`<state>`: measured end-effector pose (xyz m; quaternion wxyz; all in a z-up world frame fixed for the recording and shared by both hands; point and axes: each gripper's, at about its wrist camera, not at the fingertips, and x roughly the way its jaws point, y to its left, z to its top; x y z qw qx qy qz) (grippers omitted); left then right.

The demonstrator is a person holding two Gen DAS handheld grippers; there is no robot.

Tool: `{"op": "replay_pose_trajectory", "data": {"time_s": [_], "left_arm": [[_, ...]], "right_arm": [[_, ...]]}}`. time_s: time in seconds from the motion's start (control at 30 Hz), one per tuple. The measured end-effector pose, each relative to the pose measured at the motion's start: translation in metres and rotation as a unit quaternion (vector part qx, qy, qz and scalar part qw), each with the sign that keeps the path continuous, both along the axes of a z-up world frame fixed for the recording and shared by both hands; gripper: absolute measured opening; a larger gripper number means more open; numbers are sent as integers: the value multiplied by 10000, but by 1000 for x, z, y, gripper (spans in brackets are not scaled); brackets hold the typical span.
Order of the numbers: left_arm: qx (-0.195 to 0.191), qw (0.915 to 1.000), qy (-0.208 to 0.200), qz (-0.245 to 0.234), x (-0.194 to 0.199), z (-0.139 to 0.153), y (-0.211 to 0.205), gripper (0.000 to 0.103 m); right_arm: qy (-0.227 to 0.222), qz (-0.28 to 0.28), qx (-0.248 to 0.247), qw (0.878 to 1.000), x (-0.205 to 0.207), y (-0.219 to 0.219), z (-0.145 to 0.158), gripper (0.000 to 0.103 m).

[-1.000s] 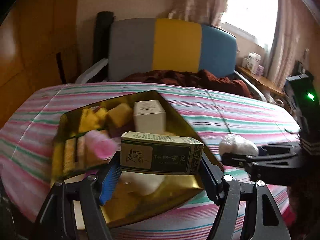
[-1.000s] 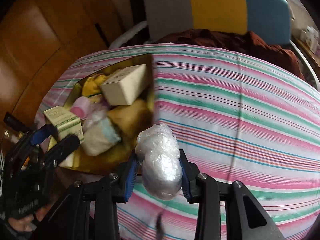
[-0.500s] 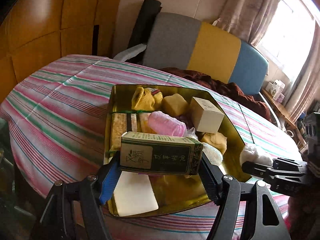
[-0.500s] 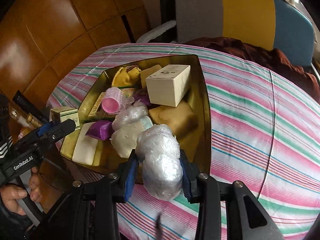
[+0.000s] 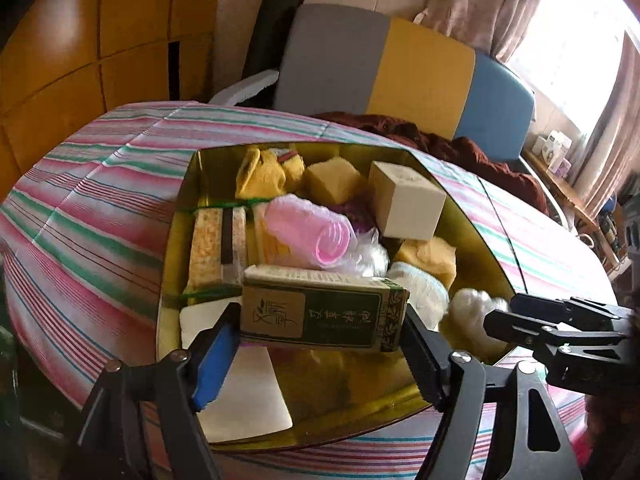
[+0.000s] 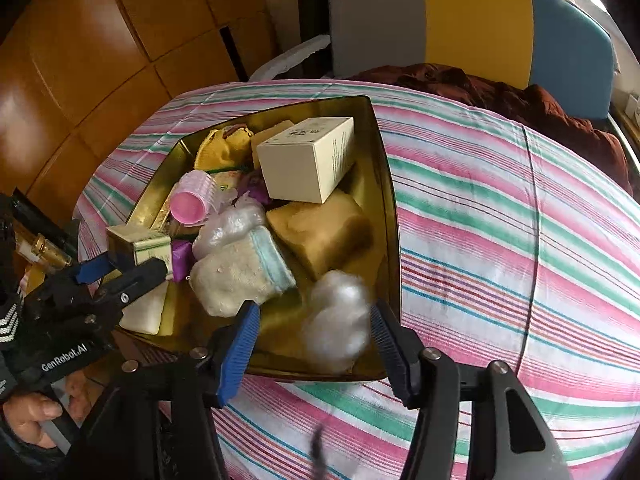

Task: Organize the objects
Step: 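Lower the green box and white bundle into the tray and open both grippers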

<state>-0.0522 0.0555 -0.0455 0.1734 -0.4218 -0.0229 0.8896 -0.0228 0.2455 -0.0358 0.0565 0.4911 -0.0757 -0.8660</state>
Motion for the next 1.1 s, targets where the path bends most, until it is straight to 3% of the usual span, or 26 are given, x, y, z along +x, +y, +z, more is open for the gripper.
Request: {"op": "replay_pose_trajectory", "data": {"time_s": [0.3, 0.5, 0.6, 0.87, 1.1], "left_arm": [[-65, 9999, 74, 34, 5, 3, 0, 94], [-229, 9988, 396, 200, 10, 16, -2, 102], [-275, 9975, 582, 280, 13, 26, -3, 103], [-389, 9942, 849, 537, 23, 41, -7, 103], [-391, 9905, 1035, 811, 36, 52, -9, 103]], "right_arm": [[36, -51, 95, 9999, 3, -3, 1, 60], [155, -166, 269, 9994, 6, -6, 5, 61], [322, -209, 432, 9983, 9, -11, 11, 71], [680, -352, 960, 9924, 14, -24, 21, 72], [869, -479, 1108, 9889, 19, -26, 27, 72]]}}
